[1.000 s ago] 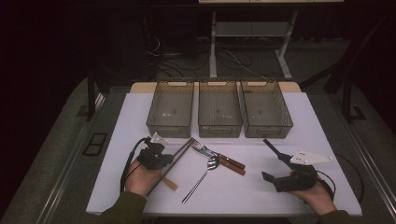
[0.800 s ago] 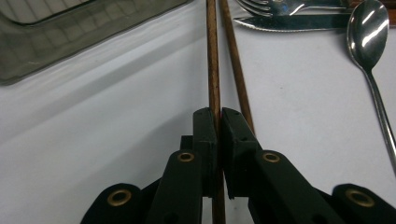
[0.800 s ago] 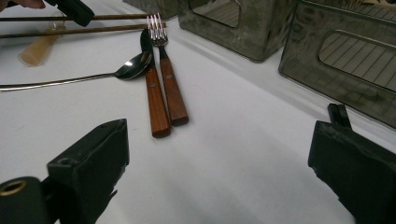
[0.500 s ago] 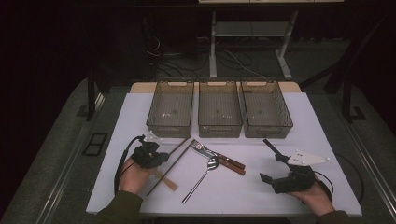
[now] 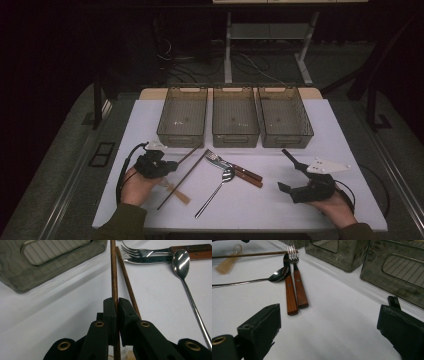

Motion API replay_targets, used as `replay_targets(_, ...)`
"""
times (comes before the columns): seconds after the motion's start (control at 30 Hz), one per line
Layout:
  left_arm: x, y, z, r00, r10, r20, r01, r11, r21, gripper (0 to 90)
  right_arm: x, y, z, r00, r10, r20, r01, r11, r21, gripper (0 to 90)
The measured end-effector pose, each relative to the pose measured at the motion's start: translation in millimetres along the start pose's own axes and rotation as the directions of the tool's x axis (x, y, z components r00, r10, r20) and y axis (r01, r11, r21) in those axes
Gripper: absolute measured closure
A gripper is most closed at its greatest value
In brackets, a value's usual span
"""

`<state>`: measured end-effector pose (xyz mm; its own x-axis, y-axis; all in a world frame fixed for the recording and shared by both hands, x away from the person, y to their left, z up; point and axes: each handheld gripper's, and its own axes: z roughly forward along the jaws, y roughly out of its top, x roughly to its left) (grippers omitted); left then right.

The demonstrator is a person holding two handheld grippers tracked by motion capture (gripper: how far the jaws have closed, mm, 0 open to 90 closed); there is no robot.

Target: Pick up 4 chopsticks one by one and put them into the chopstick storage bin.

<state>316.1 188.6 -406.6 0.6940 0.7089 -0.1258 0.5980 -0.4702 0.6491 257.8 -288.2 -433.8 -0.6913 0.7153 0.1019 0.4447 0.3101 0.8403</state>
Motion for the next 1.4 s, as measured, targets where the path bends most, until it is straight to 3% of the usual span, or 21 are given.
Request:
replay_targets(0.23, -2.4, 4.3, -8.8, 0.9997, 0.026, 0.001, -0.026, 0.9995, -0.017, 84.1, 1.6, 0.6, 0.6, 1.0000, -0.005, -0.002, 0.005, 1.000, 0.000, 5.4)
replay_targets(0.57, -0.1, 18.5, -14.0, 0.9997, 0.024, -0.002, -0.024, 0.9984, -0.051, 84.2, 1.0, 0.6, 0.7, 1.0000, -0.002, -0.005, 0.002, 1.000, 0.000, 5.4)
replay_targets(0.77, 0.8, 25.6, -14.6, 0.9991, 0.043, -0.002, -0.043, 0.9986, -0.030, 84.4, 1.9, 0.9, 0.7, 1.0000, -0.001, -0.004, 0.001, 1.000, -0.002, 5.4)
replay_targets(1.4, 2.8, 41.0, -20.9, 0.9986, 0.049, 0.016, -0.048, 0.9969, -0.062, 84.4, 2.1, 0.6, -0.2, 1.0000, -0.001, -0.004, 0.001, 1.000, -0.001, 5.4)
